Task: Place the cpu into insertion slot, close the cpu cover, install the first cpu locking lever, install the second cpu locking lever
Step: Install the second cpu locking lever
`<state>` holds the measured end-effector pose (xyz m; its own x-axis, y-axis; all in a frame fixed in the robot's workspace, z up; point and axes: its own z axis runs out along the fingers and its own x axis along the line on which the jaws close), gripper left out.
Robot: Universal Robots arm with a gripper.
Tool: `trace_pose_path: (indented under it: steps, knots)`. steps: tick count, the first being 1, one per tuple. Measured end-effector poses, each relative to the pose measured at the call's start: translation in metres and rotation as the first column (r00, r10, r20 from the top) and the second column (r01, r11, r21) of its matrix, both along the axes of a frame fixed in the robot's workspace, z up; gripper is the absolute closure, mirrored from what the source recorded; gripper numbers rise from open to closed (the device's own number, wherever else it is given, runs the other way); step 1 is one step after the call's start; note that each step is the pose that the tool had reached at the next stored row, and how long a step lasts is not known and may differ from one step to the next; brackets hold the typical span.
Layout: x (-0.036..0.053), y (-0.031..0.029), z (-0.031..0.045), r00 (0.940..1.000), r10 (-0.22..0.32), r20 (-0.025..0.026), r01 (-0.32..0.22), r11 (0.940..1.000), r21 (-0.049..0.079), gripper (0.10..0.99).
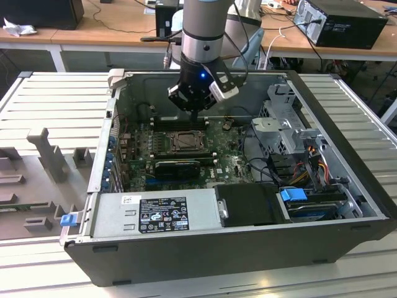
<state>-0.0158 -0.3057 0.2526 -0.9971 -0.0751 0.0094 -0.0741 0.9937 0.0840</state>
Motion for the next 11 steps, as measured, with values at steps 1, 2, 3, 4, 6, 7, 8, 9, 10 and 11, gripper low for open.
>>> trace_pose_path:
  steps: [1, 2, 3, 4, 6, 7, 8, 9, 10, 11]
  knots:
    - [0.0001, -0.0007, 0.0048, 1.0, 0.0, 0.0001, 0.0, 1.0, 0.0, 0.98]
    - [0.0, -0.0056, 0.0048, 1.0, 0.0, 0.0001, 0.0, 1.0, 0.0, 0.98]
    - [0.0, -0.0106, 0.0047, 1.0, 0.0, 0.0, 0.0, 1.0, 0.0, 0.98]
    - [0.0, -0.0155, 0.0045, 1.0, 0.0, 0.0001, 0.0, 1.0, 0.0, 0.98]
    - [0.0, -0.0248, 0.0042, 1.0, 0.0, 0.0001, 0.0, 1.0, 0.0, 0.98]
    - [0.0, -0.0295, 0.0039, 1.0, 0.0, 0.0001, 0.0, 1.0, 0.0, 0.98]
    - [0.0, -0.0322, 0.0037, 1.0, 0.0, 0.0001, 0.0, 1.0, 0.0, 0.98]
    - [0.0, -0.0362, 0.0035, 1.0, 0.0, 0.0001, 0.0, 1.0, 0.0, 0.98]
    - [0.0, -0.0417, 0.0031, 1.0, 0.0, 0.0001, 0.0, 1.0, 0.0, 0.98]
    - [0.0, -0.045, 0.0029, 1.0, 0.0, 0.0001, 0.0, 1.0, 0.0, 0.98]
